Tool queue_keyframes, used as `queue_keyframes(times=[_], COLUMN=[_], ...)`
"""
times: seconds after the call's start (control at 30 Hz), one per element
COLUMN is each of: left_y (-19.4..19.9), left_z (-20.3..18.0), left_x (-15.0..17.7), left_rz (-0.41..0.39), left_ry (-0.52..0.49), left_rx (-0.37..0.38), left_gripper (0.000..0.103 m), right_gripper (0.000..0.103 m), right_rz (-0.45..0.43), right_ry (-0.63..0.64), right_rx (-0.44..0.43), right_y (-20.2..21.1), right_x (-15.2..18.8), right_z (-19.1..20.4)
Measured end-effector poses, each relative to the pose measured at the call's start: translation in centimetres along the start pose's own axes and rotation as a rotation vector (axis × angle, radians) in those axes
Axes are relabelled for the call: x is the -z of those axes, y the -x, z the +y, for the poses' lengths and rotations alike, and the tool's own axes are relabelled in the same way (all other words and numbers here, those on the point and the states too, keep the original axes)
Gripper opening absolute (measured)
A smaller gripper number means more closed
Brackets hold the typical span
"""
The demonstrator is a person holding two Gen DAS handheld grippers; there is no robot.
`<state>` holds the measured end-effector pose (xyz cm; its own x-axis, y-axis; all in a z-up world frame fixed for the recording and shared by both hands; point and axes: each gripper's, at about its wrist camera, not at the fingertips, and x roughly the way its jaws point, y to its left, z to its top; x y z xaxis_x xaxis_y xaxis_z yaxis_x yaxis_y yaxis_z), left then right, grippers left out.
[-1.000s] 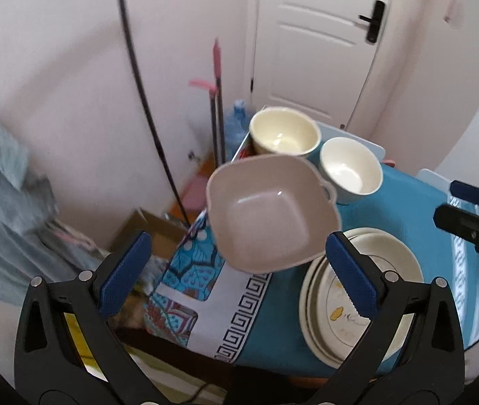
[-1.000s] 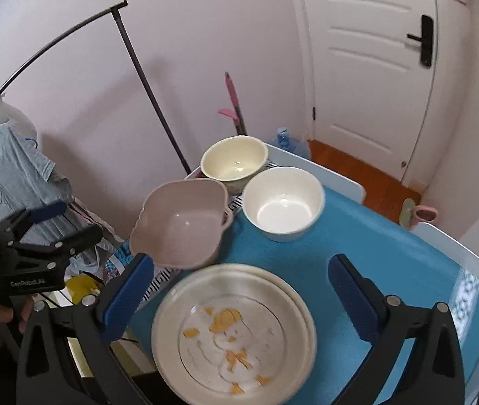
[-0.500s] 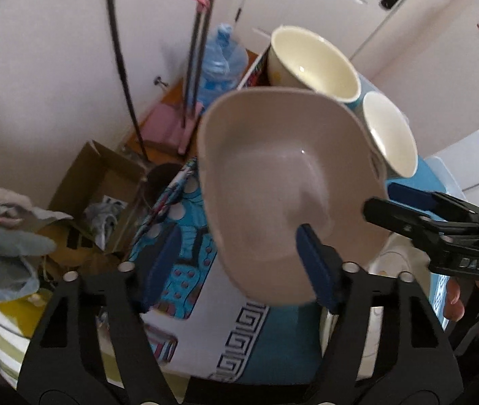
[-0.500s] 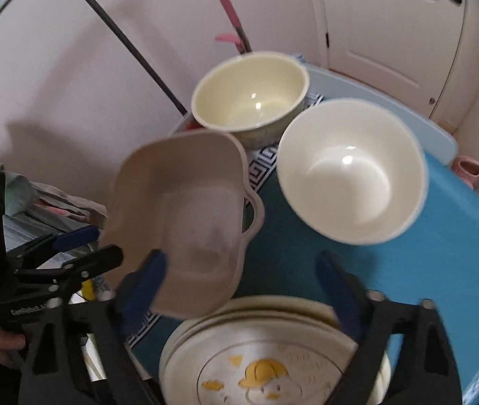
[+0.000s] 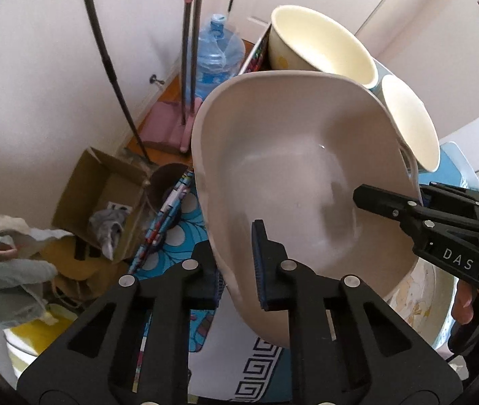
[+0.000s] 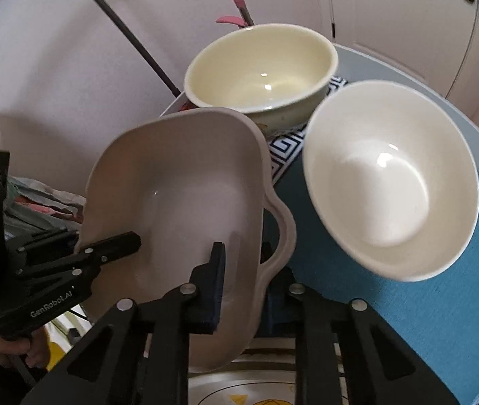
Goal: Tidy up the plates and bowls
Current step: 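Close both grippers on the taupe dish rim and lift it, then carry the taupe dish to the open cloth area and lower it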
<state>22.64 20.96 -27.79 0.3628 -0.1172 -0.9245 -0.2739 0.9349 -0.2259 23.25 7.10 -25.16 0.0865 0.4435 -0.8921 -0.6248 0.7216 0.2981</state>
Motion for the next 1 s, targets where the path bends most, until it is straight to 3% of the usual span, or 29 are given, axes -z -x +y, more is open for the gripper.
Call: queue_keyframes(times=[0.3, 0.53, 0.7, 1.0], left_y=[5.1, 9.8, 10.7, 7.8], left_z=[-2.2, -9.6, -17.4, -31.0], left_x=[0.1, 1.2, 4.3, 11.3], left_rz=[-0.083, -0.160, -0.170, -0.099], left_ry=[-0.093, -0.219, -0.316, -0.473], left_rx=[-0.066, -0.040, 0.027, 0.164], left_gripper=[0.013, 0.013, 0.013, 0.013], right_gripper=[0.016, 0.016, 0.016, 0.016], right_rz=[-0.103, -0.221, -0.257, -0.280], right_ry=[-0.010, -0.092, -0.142, -0.312], right_rx=[-0.022, 0.010, 0.105, 0.255], right_y=[4.1, 11.4, 17.0, 24.2], right_x=[1.1, 5.1, 11.4, 24.0], right_z=[1.3, -1.2, -4.8, -13.7])
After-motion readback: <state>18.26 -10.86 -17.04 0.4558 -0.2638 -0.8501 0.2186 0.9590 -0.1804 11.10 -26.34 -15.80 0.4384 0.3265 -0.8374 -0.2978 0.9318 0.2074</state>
